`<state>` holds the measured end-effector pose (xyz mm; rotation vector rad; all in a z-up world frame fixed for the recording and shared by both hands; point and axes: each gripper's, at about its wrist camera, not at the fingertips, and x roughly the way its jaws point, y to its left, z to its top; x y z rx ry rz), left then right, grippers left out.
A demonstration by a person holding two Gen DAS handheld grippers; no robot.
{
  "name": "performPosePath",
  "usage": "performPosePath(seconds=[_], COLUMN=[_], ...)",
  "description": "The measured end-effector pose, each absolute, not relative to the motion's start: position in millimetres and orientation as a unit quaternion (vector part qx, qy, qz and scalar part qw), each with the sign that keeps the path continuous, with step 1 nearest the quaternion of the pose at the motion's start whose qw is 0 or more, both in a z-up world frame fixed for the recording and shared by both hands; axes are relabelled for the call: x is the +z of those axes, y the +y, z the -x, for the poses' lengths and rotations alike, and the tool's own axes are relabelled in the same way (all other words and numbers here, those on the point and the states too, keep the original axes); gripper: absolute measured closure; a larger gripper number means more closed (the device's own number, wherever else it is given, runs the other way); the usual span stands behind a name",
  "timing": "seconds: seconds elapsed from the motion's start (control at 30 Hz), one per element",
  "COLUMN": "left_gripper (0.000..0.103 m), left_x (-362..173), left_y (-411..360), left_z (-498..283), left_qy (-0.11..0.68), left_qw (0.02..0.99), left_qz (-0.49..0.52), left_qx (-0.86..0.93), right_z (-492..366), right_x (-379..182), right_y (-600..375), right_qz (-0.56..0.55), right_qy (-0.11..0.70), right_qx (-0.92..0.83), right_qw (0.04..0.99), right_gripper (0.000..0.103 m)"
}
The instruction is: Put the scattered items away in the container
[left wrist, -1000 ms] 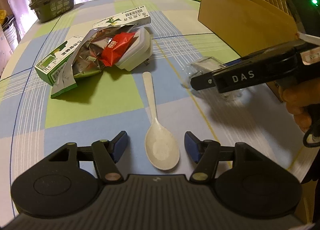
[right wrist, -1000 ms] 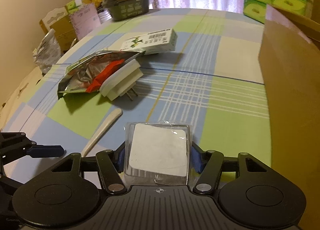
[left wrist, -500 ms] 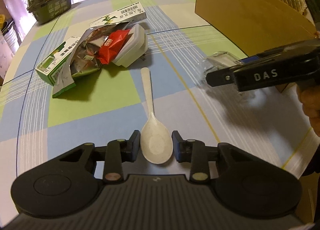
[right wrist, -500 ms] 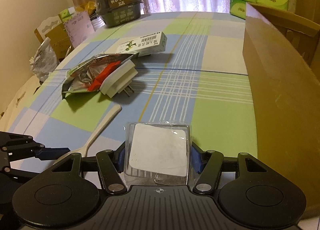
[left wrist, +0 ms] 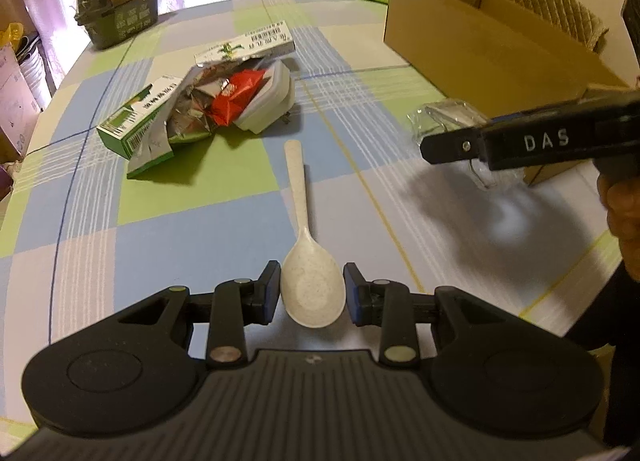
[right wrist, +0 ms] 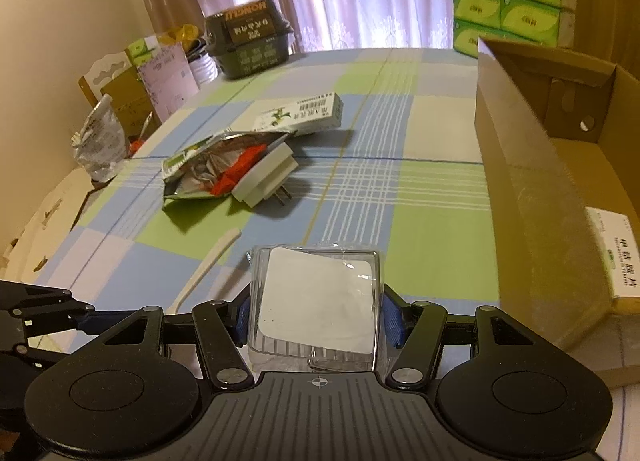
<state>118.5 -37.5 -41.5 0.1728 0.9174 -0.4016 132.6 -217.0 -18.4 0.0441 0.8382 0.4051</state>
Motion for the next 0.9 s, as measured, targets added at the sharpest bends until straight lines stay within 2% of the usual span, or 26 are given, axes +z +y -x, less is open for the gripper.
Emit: performPosePath(seconds=[0.47, 0.9], left_gripper=[0.075, 0.075], left_x=[12.3, 45.1], left_y=[-52.6, -107.9], left_z=[-96.6, -91.4], left_qy=[0.387, 0.35], left_qw=[0.896, 0.894], left_qz=[-0.078, -0.089], left_qx=[-0.206, -0.266], right_z=[-97.7, -79.6], right_x=[36.0, 75.5], right_y=[-229.8, -288.6], right_qz=[-0.009, -0.028], right_qy=[0.338, 0.293], right_qx=[0.182, 0.125], right_qw=[0.923, 0.948], right_gripper=[0.04, 0.04])
